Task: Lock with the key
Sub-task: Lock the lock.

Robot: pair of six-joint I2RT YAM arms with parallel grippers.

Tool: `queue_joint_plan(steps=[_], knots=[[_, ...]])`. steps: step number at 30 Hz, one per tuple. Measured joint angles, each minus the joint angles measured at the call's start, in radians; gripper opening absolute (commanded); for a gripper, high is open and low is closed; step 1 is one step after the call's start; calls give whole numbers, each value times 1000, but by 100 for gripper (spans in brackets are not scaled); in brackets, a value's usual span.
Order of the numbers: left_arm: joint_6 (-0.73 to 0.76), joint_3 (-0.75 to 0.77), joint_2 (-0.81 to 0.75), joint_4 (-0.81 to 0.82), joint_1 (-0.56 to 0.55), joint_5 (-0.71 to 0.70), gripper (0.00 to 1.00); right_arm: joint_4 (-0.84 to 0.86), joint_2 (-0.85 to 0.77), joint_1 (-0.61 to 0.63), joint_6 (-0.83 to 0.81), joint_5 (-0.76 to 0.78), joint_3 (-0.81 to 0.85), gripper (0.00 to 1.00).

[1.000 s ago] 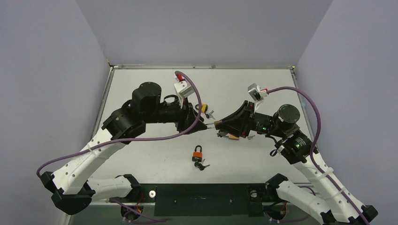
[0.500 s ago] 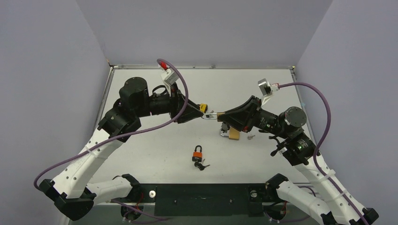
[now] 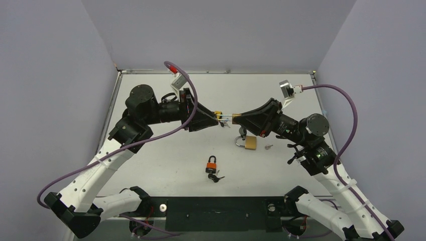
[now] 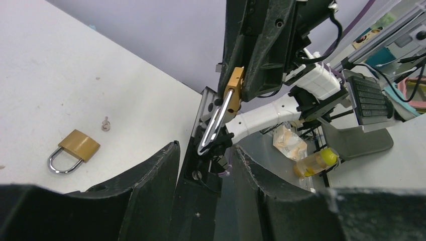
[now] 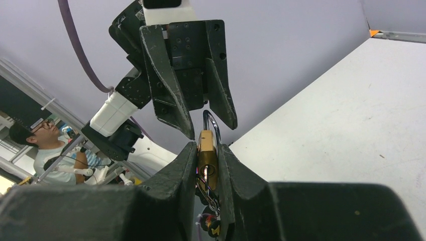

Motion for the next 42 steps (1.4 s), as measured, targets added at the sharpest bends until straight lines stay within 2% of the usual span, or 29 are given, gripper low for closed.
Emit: queue_joint_plan(steps=[8,18,20,21,33,42], knots=[[-77,-15,-1,82,11,36,22,6,10,0,16,16,0,0],[-105,-15,-1,105,14,42,11,25,9,0,23,21,0,0],[-107,-15,0,105,14,42,7,27,10,0,23,21,0,0],[-111,-15,0,107,14,42,0,30,10,0,24,19,-1,0],[-212,-43,25,206,21,73,0,14,-2,22,-40,51,-1,0],[-206,-45,25,207,27,78,0,3,5,52,-64,90,-1,0]])
